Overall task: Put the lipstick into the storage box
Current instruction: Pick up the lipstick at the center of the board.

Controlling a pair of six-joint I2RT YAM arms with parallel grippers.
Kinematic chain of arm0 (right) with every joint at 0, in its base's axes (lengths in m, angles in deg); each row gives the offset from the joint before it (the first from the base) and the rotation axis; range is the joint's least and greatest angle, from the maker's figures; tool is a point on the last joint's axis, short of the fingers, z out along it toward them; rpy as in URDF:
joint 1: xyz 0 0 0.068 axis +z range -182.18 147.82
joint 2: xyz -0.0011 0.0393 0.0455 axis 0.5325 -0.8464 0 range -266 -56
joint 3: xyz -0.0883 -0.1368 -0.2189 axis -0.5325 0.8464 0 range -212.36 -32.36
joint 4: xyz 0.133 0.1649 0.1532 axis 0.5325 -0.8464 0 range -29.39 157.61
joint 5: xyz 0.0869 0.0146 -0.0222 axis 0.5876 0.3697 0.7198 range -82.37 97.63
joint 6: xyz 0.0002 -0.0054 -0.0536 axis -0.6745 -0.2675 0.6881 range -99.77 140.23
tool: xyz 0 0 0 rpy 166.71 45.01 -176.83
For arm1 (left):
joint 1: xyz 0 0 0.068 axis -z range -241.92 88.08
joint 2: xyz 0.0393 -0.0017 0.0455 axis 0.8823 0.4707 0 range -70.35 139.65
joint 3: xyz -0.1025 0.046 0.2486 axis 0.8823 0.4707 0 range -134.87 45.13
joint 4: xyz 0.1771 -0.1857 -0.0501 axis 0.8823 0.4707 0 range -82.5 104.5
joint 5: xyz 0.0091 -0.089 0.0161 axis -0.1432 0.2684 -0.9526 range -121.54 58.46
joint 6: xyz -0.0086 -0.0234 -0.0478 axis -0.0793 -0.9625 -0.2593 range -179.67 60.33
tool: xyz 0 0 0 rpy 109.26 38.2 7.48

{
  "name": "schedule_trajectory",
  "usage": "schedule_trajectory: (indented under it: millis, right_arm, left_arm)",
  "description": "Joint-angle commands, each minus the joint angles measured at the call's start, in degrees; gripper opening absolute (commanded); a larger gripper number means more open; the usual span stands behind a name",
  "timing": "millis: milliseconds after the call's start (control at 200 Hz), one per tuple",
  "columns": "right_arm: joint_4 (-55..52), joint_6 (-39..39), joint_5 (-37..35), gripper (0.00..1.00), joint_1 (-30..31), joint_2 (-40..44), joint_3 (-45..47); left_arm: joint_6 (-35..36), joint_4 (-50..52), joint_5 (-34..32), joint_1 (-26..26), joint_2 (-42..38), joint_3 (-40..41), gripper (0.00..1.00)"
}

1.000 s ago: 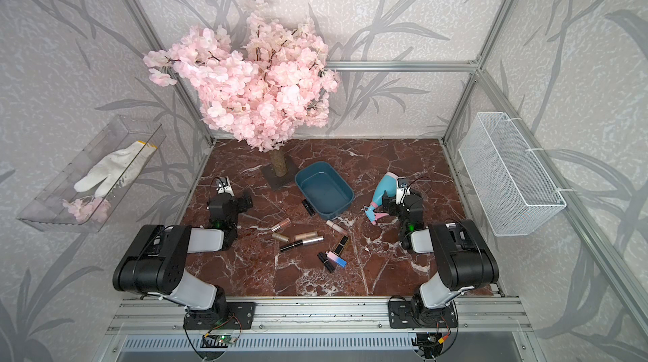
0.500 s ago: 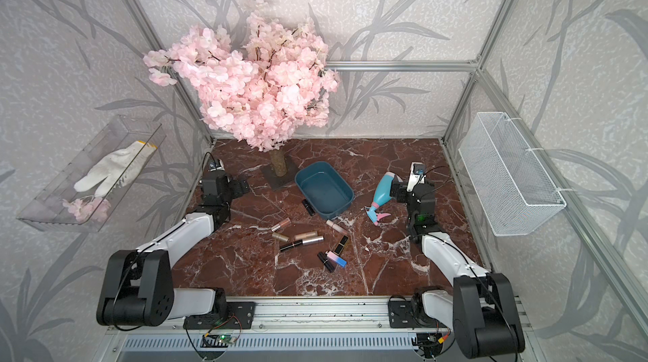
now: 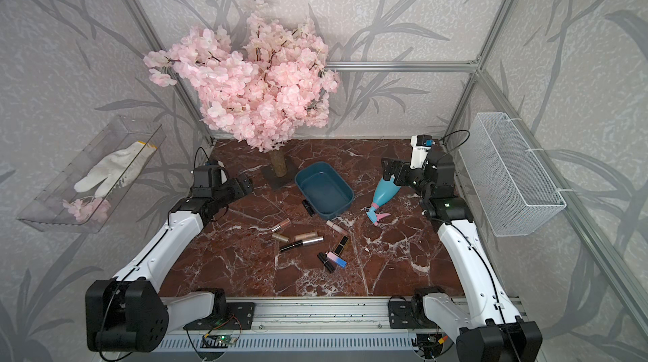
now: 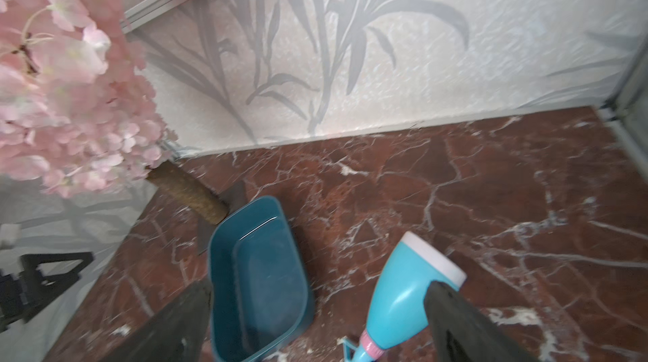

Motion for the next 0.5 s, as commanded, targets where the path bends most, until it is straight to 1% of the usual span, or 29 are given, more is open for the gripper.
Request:
schedule_trajectory:
  millis: [0,105,205,255,390,495]
  right_arm:
    - [-12.46,-1.97,7.01,1.0,3.22,-0.68,-4.12]
    - [-18.35,-1.52,7.25,1.0,6.71,-2.42,-7.3]
    - [-25.59,1.34,4.08,0.99,12.17,-4.68,-9.75]
    - [-28.53,2.93,1.98,0.99,14.77,-5.93,-10.31]
    - [-36.2,7.02,-0.12,1.0,20.79,-10.45,-11.29]
    - [-38.93,8.88,-4.94,1.0,26.6,-12.62,-11.12]
  left_arm:
    - [-3.95,8.34,9.64,0.58,-3.38,0.47,1.0]
    - [-4.76,12.78,11.47,2.14,-5.61,1.5,1.0]
    - [-4.79,15.27,12.4,4.15,-7.34,2.82,1.0]
    - [-4.57,15.47,13.44,5.19,-8.12,3.75,1.0]
    - [-4.64,15.08,15.75,8.22,-10.17,5.83,1.0]
    - [-4.38,15.46,15.89,10.86,-10.89,6.22,1.0]
